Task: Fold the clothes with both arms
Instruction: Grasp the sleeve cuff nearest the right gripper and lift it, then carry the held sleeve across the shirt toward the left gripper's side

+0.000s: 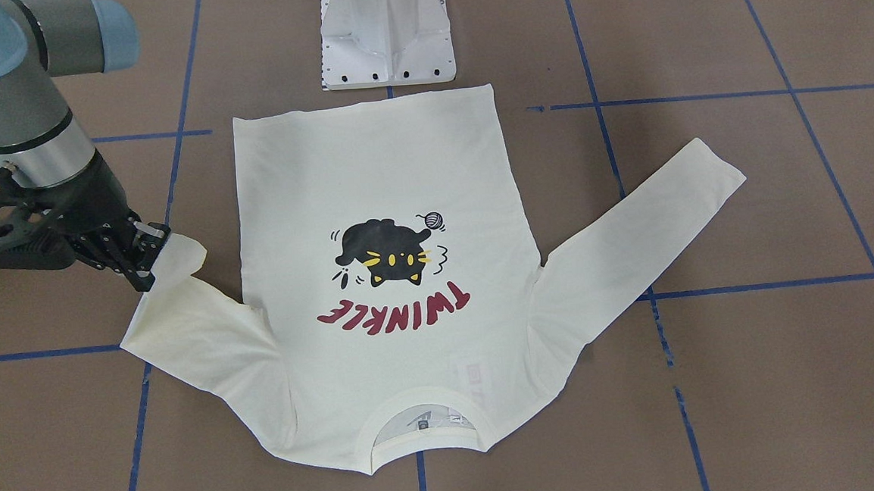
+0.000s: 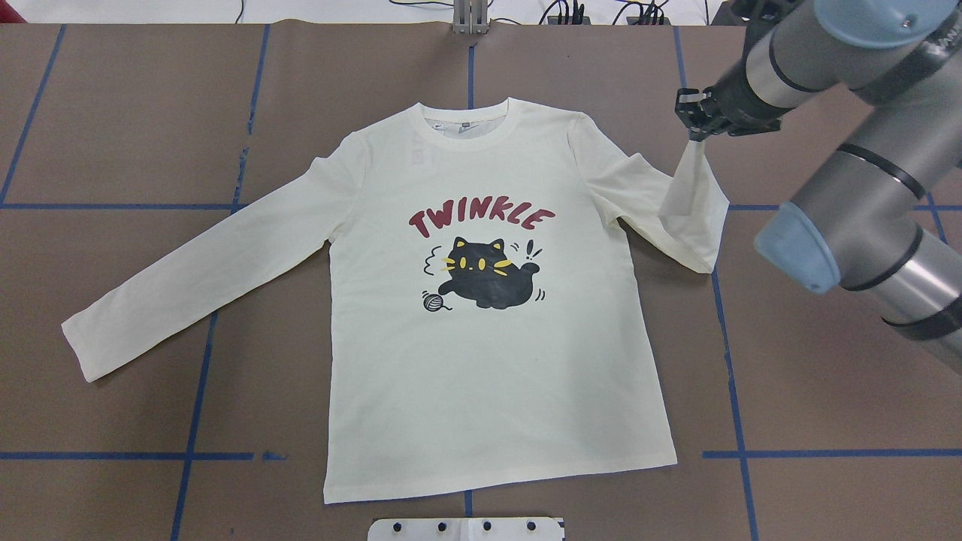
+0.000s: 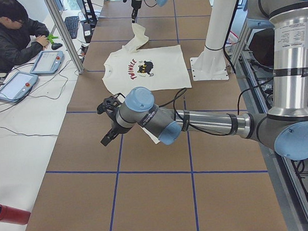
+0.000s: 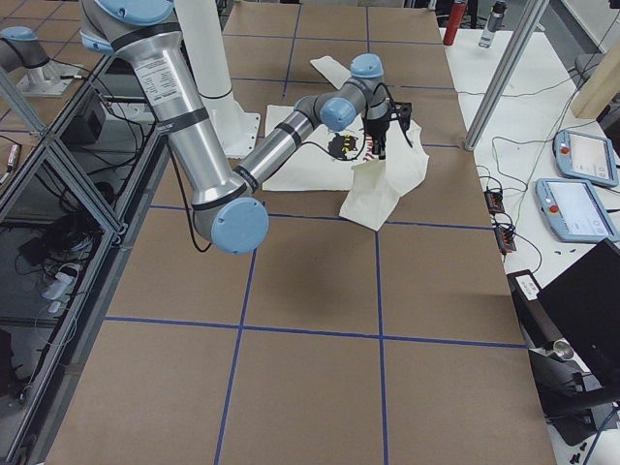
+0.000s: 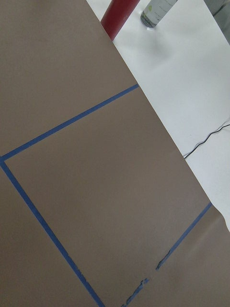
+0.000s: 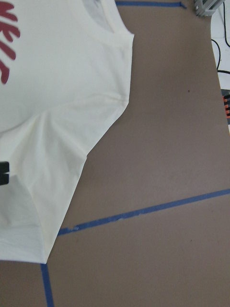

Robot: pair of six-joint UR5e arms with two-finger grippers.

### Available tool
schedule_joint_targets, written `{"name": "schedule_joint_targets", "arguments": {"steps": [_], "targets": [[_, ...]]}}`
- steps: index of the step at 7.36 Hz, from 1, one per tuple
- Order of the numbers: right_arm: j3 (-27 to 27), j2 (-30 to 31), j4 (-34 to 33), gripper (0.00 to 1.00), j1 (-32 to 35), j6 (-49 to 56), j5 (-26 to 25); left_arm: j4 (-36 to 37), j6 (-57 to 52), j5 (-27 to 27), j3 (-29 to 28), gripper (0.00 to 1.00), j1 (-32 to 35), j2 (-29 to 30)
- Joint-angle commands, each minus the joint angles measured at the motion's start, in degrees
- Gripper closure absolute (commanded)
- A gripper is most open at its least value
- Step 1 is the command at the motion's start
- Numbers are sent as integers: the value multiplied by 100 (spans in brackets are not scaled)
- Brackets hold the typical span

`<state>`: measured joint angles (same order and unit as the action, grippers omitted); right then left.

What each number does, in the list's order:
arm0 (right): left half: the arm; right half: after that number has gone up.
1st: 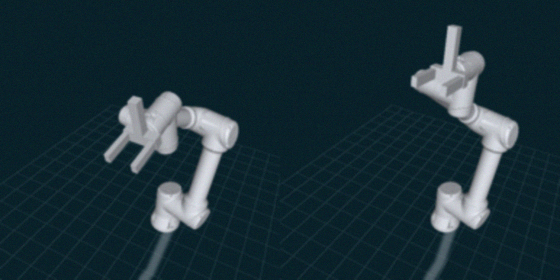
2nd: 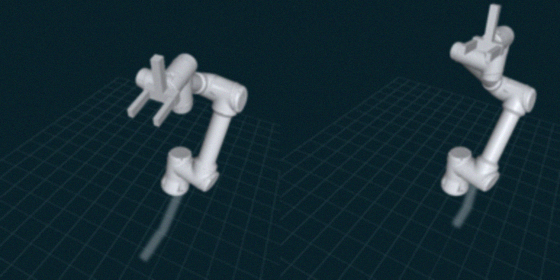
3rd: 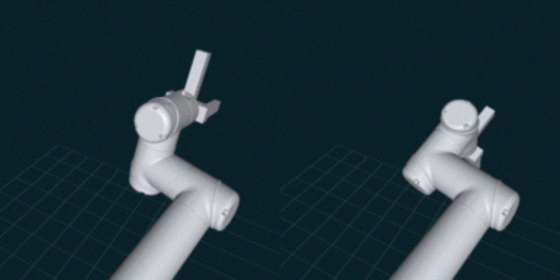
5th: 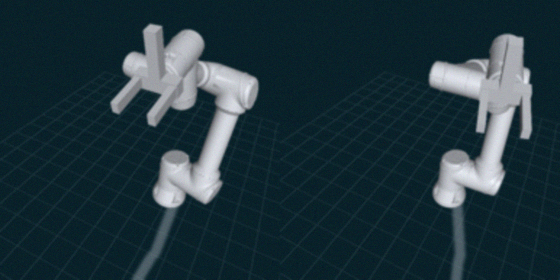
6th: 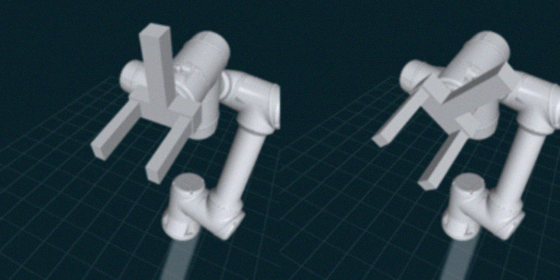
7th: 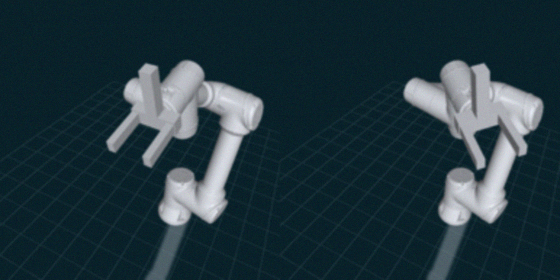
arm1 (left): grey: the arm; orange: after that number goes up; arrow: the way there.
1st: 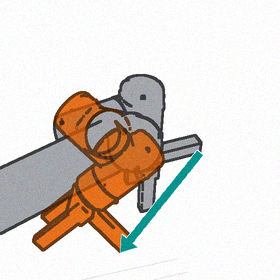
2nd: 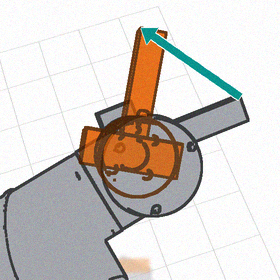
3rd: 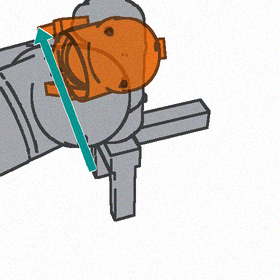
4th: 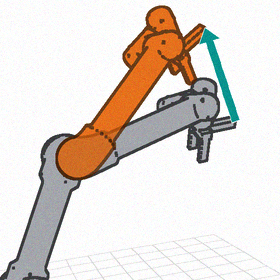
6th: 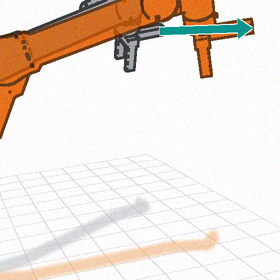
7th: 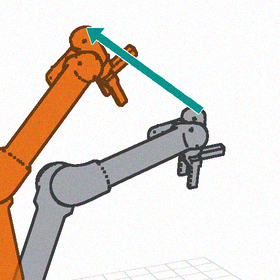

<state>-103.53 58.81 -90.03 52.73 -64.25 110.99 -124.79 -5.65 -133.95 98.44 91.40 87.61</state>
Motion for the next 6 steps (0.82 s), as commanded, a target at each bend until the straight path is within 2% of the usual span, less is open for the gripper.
{"name": "schedule_joint_targets", "arguments": {"steps": [1,2,3,4,5,6], "targets": [[1494,-1846,-111,100,-427,-507,-618,-1,11,-8,0,0,0,-7],[2059,-2508,-111,100,-665,-614,-919,-1,11,-8,-9,0,0,2],[2378,-2924,-94,100,-972,-641,-1191,-10,11,-8,-61,0,0,2],[2816,-3180,150,100,-1445,-632,-1881,-10,11,0,-79,0,0,2],[3456,-3365,683,100,-1902,-597,-2576,-10,11,-8,-88,0,0,-7],[4123,-3741,1133,100,-2185,-614,-2783,-10,11,0,-106,0,0,-7]]}}
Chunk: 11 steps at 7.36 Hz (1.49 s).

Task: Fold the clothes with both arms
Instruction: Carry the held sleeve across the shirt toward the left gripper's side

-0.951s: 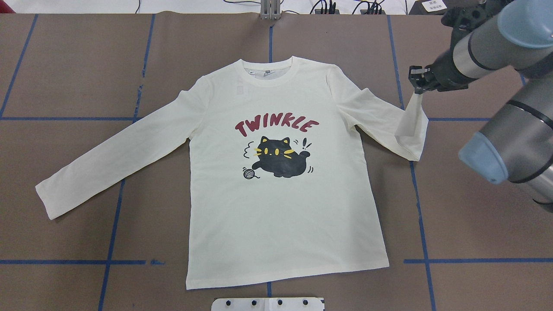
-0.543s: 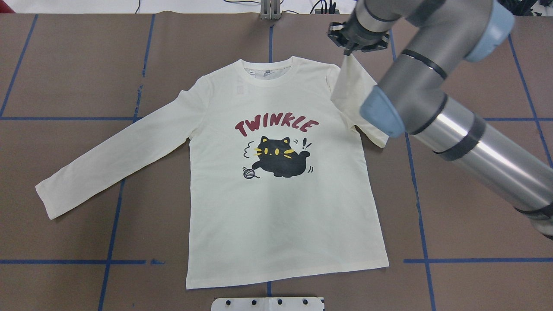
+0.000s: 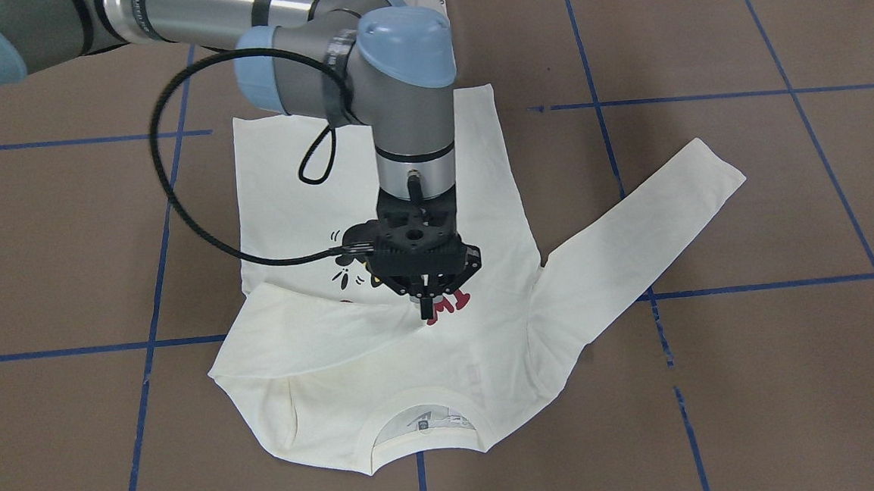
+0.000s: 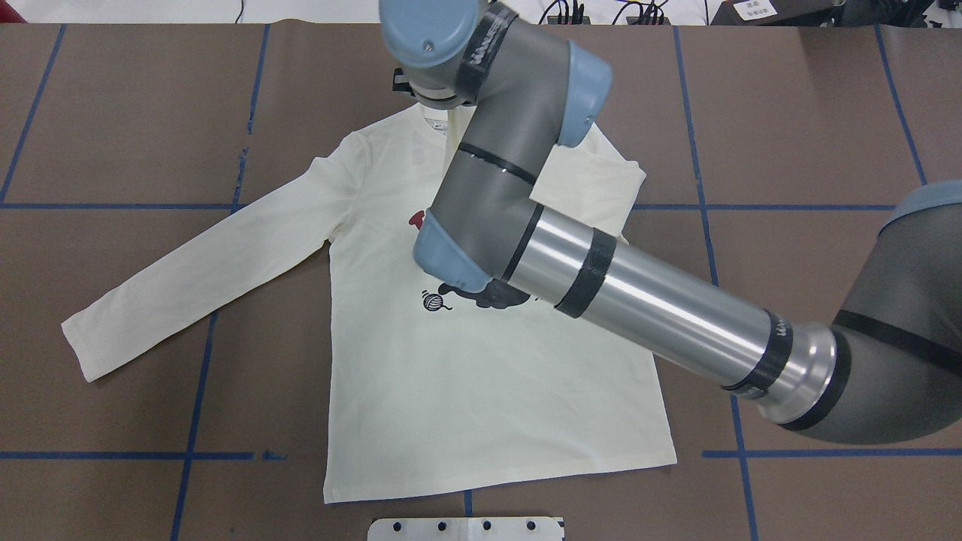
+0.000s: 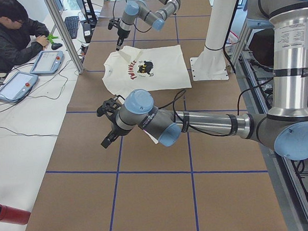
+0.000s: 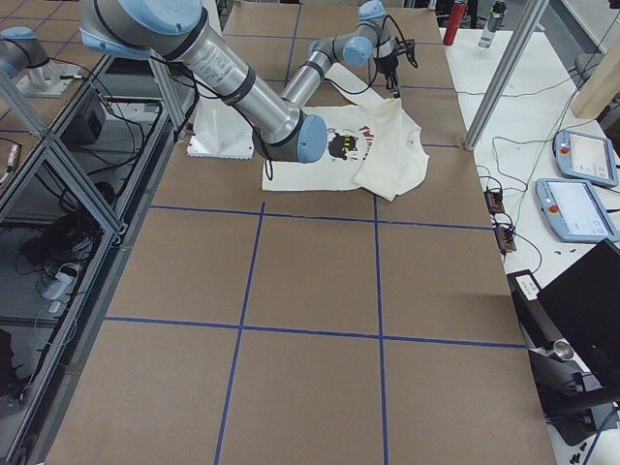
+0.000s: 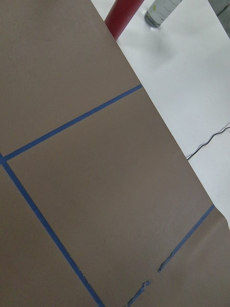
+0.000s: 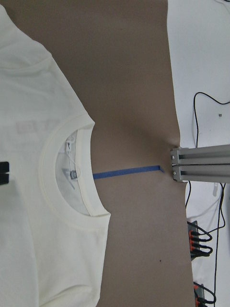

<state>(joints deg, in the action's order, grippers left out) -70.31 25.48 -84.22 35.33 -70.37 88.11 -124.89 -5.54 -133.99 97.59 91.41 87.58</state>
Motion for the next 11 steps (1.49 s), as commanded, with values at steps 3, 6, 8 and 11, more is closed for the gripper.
{"name": "schedule_joint_targets", "arguments": {"steps": [3,6,8,11], "targets": [[1552,-1060,609,100,-1018,-47,-1041,0,0,-4,-29,0,0,-39],[1730,-1369,618,0,-1037,-434,-1033,0,-9,-4,-12,0,0,-83],[1731,-1484,609,0,-984,-591,-841,0,0,5,-29,0,0,-83],[1382,-1441,-204,0,101,-497,939,-18,18,5,-143,0,-26,83]]}}
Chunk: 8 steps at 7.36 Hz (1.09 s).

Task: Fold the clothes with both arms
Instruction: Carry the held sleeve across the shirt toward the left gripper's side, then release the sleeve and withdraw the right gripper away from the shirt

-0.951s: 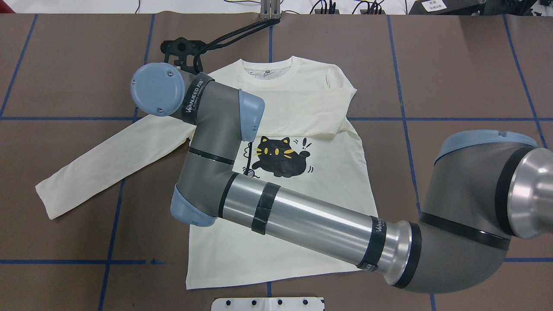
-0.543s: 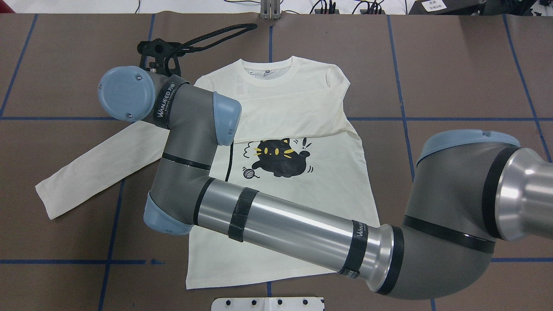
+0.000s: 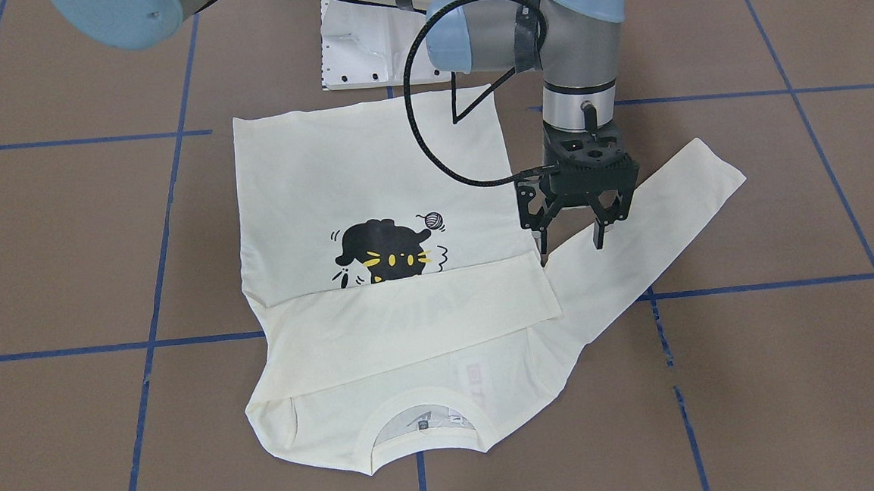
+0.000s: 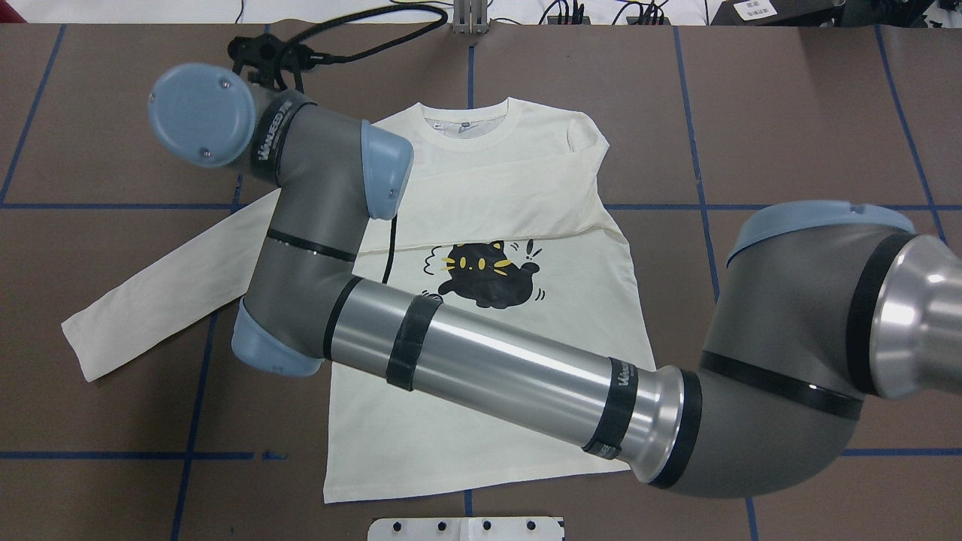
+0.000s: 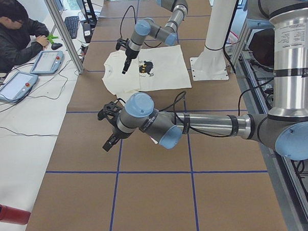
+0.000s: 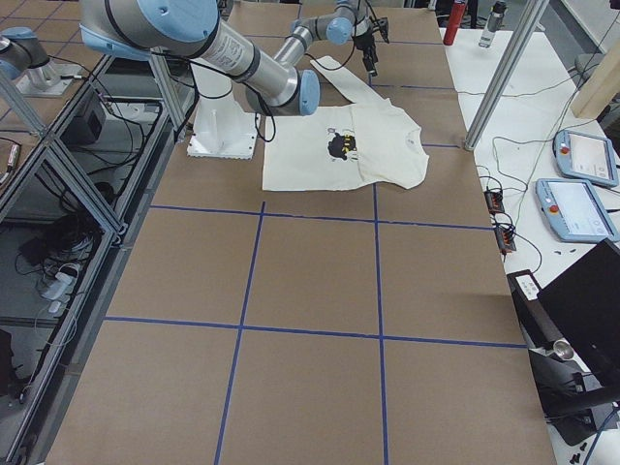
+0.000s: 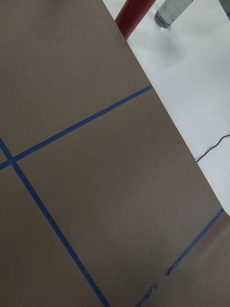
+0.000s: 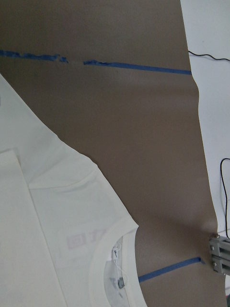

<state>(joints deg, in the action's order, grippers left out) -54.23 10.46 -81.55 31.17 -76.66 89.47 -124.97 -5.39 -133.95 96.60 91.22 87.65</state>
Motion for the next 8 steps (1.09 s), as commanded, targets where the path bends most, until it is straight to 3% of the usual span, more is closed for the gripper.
{"name": "schedule_joint_targets", "arguments": {"steps": [1,3,4,6,8], "targets": [[-689,305,-1024,0,1018,847,1504,-288,3,-8,51,0,-34,77],[-1516,1259,-1179,0,1792,2174,2246,-870,455,-646,-10,0,-775,-64],[-2068,1918,-1179,0,2144,2843,2676,-1236,1260,-572,42,0,-1155,-99],[-3211,3419,-1136,0,2751,4090,3021,-2778,3016,547,69,0,-2321,-737],[-3715,4520,-1092,0,3428,5419,3697,-3226,3623,1272,130,0,-3343,-1012]]}}
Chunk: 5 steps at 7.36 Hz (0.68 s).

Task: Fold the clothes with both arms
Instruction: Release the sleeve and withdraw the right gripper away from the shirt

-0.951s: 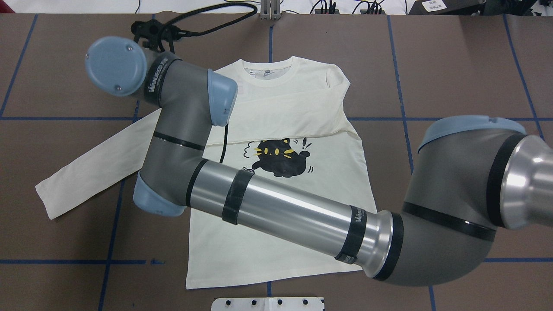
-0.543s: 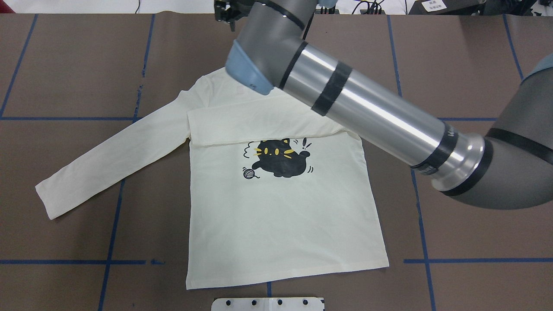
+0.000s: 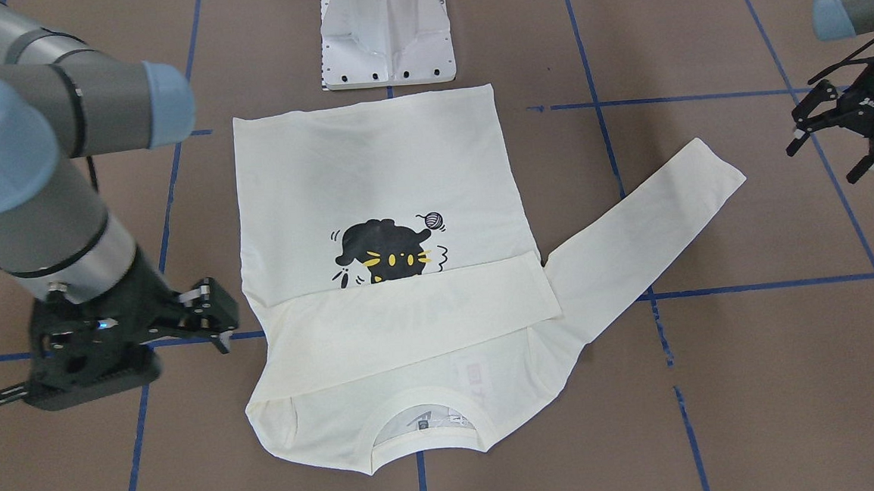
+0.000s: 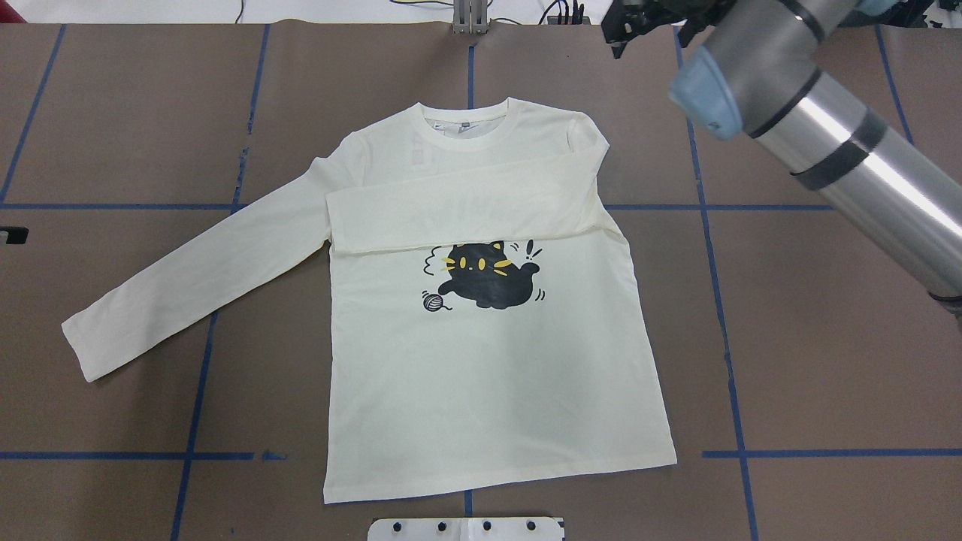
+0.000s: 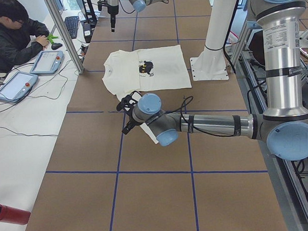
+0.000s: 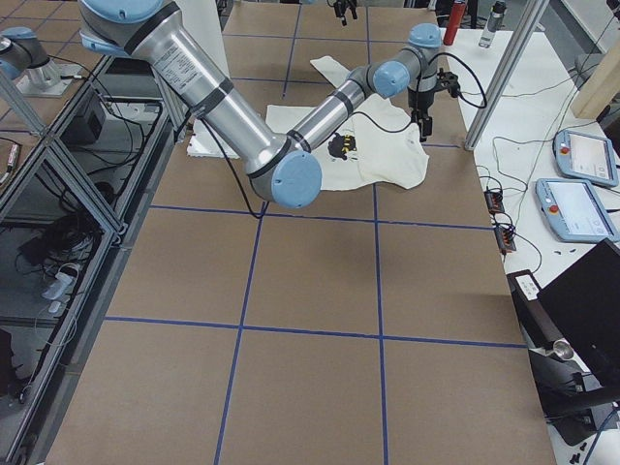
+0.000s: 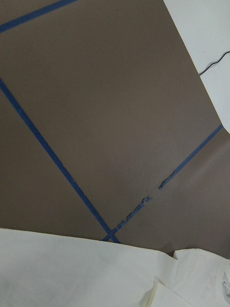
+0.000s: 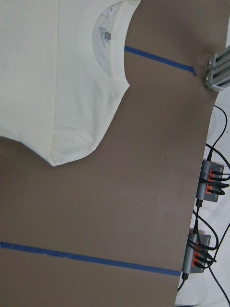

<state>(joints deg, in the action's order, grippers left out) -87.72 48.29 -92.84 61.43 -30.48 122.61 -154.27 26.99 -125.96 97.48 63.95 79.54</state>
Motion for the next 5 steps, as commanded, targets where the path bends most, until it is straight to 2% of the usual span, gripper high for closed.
{"name": "schedule_joint_targets", "arguments": {"steps": [1,3,4,5], "targets": [[-603,1239,55,0,623,1216,473,-340,386,937,69,0,-1021,-437],[-1122,1875,82,0,853,1308,597,-437,386,1712,122,0,-1917,-886],[-1229,1964,82,0,854,1308,597,-446,377,1776,122,0,-2183,-966],[-1282,2017,82,0,845,1299,589,-437,386,2064,122,0,-2586,-967]]}}
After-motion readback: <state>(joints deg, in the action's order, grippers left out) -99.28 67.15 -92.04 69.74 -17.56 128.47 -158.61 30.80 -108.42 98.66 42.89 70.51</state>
